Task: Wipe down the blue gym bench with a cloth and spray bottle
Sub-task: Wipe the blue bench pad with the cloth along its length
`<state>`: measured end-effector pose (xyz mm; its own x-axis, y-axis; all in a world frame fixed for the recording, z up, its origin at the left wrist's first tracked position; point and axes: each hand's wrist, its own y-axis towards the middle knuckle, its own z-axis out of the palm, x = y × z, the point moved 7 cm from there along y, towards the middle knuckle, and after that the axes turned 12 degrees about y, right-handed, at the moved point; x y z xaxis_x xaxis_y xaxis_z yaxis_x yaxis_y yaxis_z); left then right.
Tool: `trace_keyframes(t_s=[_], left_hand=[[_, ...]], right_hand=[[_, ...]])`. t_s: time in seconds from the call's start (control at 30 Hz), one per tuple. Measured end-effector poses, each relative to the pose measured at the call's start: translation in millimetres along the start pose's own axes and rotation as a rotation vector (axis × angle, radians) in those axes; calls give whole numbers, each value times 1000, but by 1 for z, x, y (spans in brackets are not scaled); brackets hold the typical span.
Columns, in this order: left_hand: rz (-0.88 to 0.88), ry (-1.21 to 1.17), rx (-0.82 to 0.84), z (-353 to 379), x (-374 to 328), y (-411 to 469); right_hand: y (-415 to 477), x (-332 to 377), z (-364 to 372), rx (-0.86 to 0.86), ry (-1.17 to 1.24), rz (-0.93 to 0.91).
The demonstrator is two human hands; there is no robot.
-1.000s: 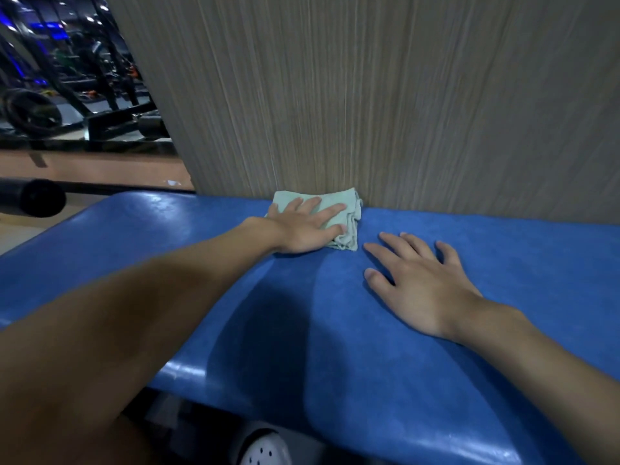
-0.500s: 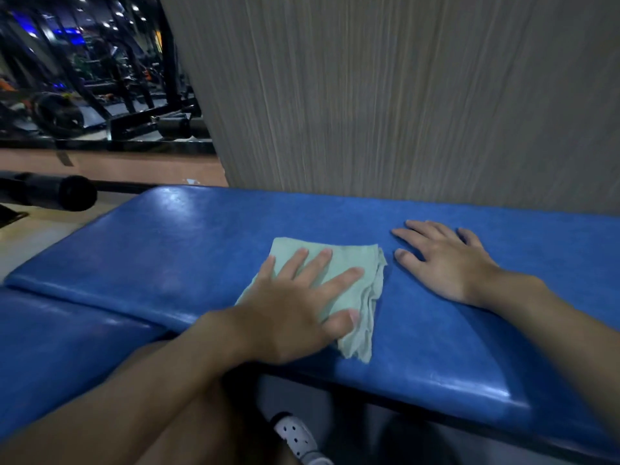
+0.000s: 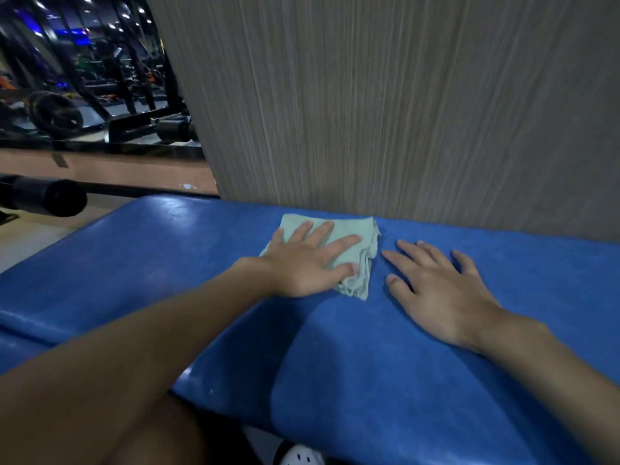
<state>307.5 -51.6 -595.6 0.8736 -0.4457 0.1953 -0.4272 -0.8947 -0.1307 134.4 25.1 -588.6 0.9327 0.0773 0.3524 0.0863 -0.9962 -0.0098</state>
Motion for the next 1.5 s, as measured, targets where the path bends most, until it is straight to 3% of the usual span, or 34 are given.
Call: trace_keyframes(t_s=[0.27,0.63,0.77,0.93,1.27,1.5], left_hand=[[-39,-33,31,-8,13,52],[42,65,-66,6,-21,-139],[41,25,-38,6,-24,-170],[38,61,-34,8,-12,-129],[-60,-21,7,0,42,44],[-76,-41,16,0,41,35]], right_hand=[[-1,1,-1,-11,15,-1],[-4,3,-2,2,20,5],[-5,7,-6,10,-31,12],[-2,17,-4,-2,55,-10],[-2,16,6,28,-1,-22],[-2,16,5,17,1,-28]])
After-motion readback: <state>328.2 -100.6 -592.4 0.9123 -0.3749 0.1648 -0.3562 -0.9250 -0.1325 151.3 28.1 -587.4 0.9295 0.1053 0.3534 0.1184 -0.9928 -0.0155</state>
